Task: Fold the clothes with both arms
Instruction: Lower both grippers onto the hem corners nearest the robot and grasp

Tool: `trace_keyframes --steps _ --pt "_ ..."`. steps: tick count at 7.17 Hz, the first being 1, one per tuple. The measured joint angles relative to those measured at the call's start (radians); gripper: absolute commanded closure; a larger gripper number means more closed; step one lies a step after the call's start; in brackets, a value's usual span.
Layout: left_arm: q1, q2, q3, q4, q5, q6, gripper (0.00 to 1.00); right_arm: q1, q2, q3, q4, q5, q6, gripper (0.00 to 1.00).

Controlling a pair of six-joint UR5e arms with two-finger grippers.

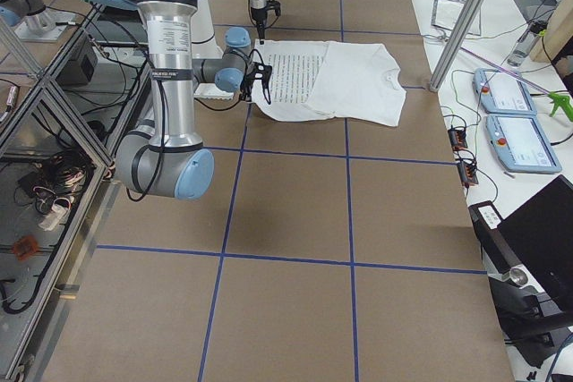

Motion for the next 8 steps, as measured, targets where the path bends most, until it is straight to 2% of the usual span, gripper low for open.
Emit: trace_keyframes --steps 4,6,8 --pt "0.007 -0.001 0.013 -0.001 -0.001 -0.001 0.45 0.018 0.000 0.001 0.000 0.023 0.000 1.00" --pt "0.008 -0.001 0.015 0.000 -0.002 -0.002 0.59 0.026 0.000 0.001 0.000 0.030 0.000 1.00" --pt "0.008 -0.004 0.014 0.000 -0.005 -0.002 0.85 0.034 -0.001 0.002 0.000 0.034 -0.001 1.00"
